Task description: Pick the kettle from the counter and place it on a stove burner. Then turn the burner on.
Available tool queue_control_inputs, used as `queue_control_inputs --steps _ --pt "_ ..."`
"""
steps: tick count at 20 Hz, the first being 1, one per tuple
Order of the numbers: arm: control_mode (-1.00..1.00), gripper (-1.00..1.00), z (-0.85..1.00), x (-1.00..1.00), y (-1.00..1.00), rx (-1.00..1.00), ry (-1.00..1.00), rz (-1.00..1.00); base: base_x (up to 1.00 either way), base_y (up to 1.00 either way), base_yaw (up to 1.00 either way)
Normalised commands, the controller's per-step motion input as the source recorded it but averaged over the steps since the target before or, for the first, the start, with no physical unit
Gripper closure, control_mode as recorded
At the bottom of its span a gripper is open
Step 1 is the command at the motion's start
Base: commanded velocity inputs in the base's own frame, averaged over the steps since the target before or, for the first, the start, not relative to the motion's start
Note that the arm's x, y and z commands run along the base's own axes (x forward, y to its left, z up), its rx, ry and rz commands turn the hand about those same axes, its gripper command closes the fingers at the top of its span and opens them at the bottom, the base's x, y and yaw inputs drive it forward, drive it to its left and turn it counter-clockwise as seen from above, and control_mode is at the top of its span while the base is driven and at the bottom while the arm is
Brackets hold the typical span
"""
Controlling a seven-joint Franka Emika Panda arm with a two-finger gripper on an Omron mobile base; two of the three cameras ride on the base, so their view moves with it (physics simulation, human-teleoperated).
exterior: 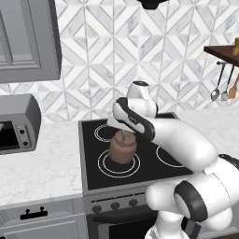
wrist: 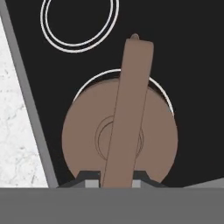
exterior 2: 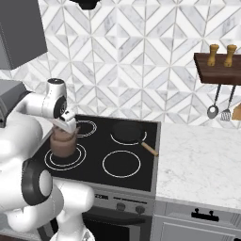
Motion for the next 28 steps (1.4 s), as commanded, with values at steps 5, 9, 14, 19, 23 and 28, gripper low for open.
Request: queue_control_inputs --steps 5,9,14,19,23,28 --pt "-1.00 1.00 -0.55 0.01 0.59 -0.11 0.01 0.00 0.00 0.00 0.00" --pt "-1.00 1.00 -0.26 0.01 0.49 -0.16 0.00 0.00 0.00 0.00 0.00" --pt "-1.00 1.00 -0.08 0.09 -0.11 -0.07 0.02 -0.01 0.00 0.00 0.00" --pt "-1.00 1.00 -0.01 0.14 -0.25 0.00 -0.01 -0.03 0.00 0.00 0.00" --pt "-1.00 1.00 0.00 0.05 -0.26 0.00 -0.02 0.00 0.00 0.00 0.00" --pt "-1.00 1.00 0.00 0.00 0.00 0.00 0.01 0.00 0.00 0.00 0.00"
